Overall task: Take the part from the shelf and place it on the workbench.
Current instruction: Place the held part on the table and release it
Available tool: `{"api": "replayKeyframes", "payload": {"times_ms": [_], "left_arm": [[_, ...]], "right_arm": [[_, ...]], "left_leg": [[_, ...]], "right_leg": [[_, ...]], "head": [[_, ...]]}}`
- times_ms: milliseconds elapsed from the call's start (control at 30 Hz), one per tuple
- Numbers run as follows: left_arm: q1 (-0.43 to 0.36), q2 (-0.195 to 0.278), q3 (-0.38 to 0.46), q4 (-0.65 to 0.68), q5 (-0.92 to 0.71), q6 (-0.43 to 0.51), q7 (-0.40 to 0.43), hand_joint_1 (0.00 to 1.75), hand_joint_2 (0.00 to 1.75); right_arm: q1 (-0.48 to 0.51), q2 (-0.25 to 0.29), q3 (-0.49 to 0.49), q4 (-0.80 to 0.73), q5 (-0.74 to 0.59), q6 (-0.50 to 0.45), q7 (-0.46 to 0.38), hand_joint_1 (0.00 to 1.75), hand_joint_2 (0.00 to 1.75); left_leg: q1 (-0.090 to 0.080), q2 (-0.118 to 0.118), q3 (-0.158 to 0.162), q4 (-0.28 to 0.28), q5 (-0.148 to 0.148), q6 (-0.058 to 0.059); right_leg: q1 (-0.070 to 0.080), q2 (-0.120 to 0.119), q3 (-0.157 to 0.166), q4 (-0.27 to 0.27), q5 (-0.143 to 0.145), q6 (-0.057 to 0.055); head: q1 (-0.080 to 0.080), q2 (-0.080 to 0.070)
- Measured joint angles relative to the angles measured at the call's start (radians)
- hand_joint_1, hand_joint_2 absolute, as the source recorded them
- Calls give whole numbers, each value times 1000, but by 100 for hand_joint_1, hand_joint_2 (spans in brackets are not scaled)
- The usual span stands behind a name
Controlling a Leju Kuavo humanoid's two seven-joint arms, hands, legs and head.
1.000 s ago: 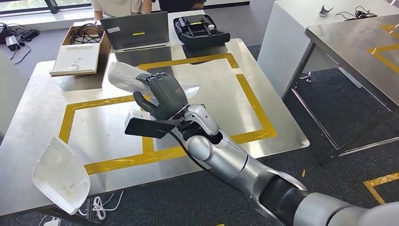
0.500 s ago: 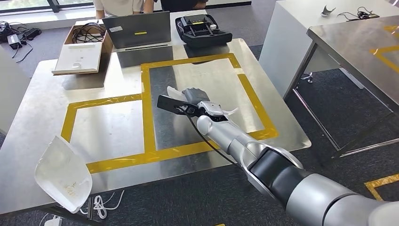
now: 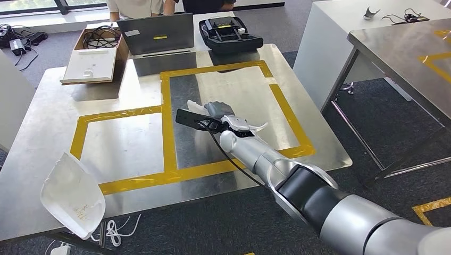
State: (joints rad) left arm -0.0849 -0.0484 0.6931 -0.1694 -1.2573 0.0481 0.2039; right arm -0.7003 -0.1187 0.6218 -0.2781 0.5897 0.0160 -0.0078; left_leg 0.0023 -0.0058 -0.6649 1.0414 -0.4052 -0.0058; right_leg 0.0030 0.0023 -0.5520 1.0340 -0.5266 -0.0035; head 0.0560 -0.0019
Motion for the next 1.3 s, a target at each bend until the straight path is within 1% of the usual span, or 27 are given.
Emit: {"api": "replayKeyframes", "payload": {"times_ms": [133,267,333,433,600,800,867,967,1000,1100,1300], "left_arm": [[0,0,0,0,7,0,2,0,175],[-1,-4,1,0,27,2,10,0,175],[-1,-6,1,1,28,2,11,0,175],[0,-7,1,1,28,2,12,0,175],[-2,-9,1,1,22,-3,23,0,175],[-3,-10,1,1,18,-9,26,0,175],[-2,-10,1,1,19,-11,26,0,175],[1,-10,2,1,28,-15,25,0,175],[2,-10,3,1,31,-15,24,0,175],[4,-12,4,1,34,-16,23,0,175],[6,-17,6,1,36,-17,20,0,175]], "right_arm": [[-3,4,0,1,3,2,0,175,175],[-31,41,0,10,15,14,3,175,175],[-36,47,0,12,15,14,2,175,175],[-39,51,0,14,14,10,-3,175,175],[-46,51,-2,15,8,-41,-55,175,175],[-50,51,-4,15,8,-45,-58,175,175],[-52,51,-6,14,-1,-60,-86,175,175],[-90,46,-21,-10,-29,-103,-194,175,175],[-113,43,-26,-23,-33,-104,-212,175,175],[-170,37,-37,-52,-36,-96,-214,175,175],[-194,36,-42,-72,-27,-107,-220,175,175]], "left_leg": [[0,0,0,0,0,0],[0,1,1,0,0,0],[0,0,1,0,0,0],[0,0,0,0,0,0],[0,1,0,0,0,0],[0,1,0,0,0,0],[0,1,0,0,0,0],[-2,1,-1,0,1,0],[-2,2,0,0,1,0],[0,2,1,0,1,0],[0,2,1,0,1,0]], "right_leg": [[0,0,0,0,0,0],[0,1,-1,0,0,0],[0,0,0,0,0,0],[0,0,0,0,0,0],[0,1,-1,0,0,0],[0,1,0,0,0,0],[0,1,0,0,1,0],[-1,2,-3,1,1,0],[-1,2,-3,1,1,0],[-1,2,-2,0,1,0],[-1,2,-1,0,1,0]], "head": [[0,0],[0,0],[0,0],[0,0],[0,0],[0,0],[0,0],[0,0],[0,0],[0,0],[0,0]]}}
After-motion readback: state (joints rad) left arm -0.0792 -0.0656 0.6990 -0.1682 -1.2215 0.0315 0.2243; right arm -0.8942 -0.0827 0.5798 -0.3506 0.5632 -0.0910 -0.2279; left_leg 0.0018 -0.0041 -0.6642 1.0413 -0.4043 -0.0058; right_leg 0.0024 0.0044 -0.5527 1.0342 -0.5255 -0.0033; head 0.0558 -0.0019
